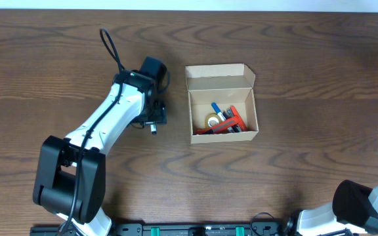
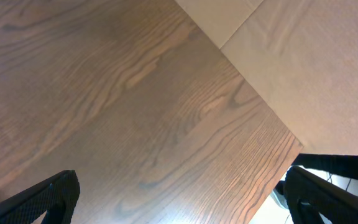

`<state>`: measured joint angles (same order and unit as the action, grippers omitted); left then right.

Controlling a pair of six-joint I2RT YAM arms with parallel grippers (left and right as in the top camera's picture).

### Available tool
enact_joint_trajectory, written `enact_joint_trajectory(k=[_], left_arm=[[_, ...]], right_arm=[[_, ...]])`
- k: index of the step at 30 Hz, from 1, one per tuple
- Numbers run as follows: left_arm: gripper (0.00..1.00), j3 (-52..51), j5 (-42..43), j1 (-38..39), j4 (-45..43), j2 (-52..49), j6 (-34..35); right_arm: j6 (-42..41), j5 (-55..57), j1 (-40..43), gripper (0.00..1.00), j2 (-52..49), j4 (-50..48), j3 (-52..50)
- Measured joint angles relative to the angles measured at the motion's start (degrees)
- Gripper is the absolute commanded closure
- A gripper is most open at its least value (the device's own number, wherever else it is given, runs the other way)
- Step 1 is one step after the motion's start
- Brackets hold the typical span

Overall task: Pack container
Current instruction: 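Lower the left gripper onto the black-capped white marker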

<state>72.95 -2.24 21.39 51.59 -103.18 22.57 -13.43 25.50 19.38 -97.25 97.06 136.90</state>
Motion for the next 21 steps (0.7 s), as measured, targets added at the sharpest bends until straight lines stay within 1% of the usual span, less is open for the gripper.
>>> enact_joint_trajectory(k=[15, 21], left_arm=[[0.17, -6.82, 4.81, 0.04, -9.99, 0.00, -0.11], [0.17, -7.80, 5.07, 0.04, -11.56, 0.00, -0.79]], right_arm=[[0.00, 0.00, 0.00, 0.01, 0.00, 0.02, 0.00], [0.00, 0.00, 0.00, 0.01, 0.00, 0.02, 0.00]])
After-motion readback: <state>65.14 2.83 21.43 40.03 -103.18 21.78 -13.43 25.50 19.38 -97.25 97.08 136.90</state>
